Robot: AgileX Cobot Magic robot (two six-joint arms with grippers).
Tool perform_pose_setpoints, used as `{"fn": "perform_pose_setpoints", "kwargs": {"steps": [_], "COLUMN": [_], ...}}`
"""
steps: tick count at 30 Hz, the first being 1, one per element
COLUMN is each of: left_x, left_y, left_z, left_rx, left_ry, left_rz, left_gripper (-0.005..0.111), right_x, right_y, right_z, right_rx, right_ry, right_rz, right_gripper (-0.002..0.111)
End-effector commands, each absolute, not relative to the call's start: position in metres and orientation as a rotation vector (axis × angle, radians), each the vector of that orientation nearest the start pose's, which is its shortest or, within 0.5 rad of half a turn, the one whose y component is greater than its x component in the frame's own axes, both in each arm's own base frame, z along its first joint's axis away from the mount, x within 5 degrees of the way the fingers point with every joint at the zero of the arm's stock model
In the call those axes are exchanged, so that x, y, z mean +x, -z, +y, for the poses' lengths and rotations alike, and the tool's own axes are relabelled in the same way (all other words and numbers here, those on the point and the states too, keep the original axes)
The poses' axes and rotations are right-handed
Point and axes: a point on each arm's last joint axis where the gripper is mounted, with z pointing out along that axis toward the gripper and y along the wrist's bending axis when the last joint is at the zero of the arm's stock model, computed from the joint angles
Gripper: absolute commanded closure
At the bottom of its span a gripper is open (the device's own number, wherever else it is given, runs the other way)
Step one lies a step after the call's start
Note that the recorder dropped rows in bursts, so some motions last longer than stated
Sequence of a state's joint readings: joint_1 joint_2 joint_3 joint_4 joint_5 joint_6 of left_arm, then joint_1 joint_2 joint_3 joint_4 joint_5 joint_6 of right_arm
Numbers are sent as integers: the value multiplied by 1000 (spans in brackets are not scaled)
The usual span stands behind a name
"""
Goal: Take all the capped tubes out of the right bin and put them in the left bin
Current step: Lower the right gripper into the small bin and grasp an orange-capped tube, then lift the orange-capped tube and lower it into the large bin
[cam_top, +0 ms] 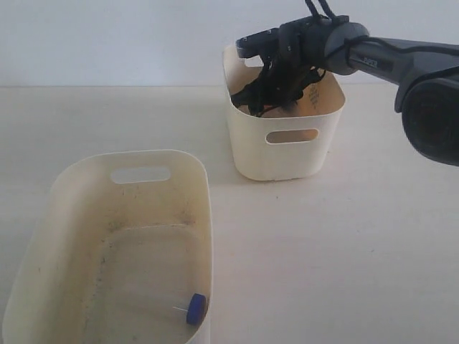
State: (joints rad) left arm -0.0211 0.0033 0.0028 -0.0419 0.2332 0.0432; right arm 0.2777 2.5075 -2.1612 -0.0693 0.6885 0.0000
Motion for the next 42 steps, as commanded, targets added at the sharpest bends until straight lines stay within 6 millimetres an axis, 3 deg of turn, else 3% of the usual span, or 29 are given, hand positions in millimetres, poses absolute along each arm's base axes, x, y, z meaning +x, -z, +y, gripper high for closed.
{"fn": "perform_pose_setpoints", "kwargs": {"steps": [1, 7, 19, 22, 23, 24, 25, 27, 29, 33, 37, 39, 42], "left_x": [55, 55, 55, 55, 55, 55, 55, 55, 55, 55, 55, 55, 55], "left_y": [-192, -192, -192, -192, -192, -192, -192, -192, -192, -192, -192, -192, -192], "left_z": [-2, -2, -2, -2, -2, -2, -2, -2, -2, -2, -2, -2, -2], "left_rx": [20, 20, 20, 20, 20, 20, 20, 20, 20, 20, 20, 20, 20], "left_ry": [26, 26, 26, 26, 26, 26, 26, 26, 26, 26, 26, 26, 26], "left_rz": [1715, 1715, 1715, 1715, 1715, 1715, 1715, 1715, 1715, 1715, 1715, 1715, 1715], "left_gripper": [102, 102, 102, 102, 102, 102, 102, 102, 102, 102, 102, 102, 102], "right_x": [534, 534, 532, 532, 532, 532, 531, 531, 529, 502, 460, 439, 424], "right_y": [-145, -143, -110, -111, -113, -116, -117, -130, -155, -246, -314, -340, -358], "right_z": [142, 141, 140, 141, 141, 141, 142, 144, 145, 139, 129, 132, 141], "right_rx": [-422, -436, -371, -359, -354, -348, -335, -324, -322, -304, -302, -305, -412], "right_ry": [5, 27, 31, 13, 6, -3, -17, -37, -45, -66, -78, -206, -382], "right_rz": [2466, 2468, 2569, 2568, 2563, 2561, 2564, 2547, 2508, 2501, 2573, 2605, 2556], "right_gripper": [49, 49, 49, 65, 79, 100, 108, 108, 108, 108, 108, 108, 108]}}
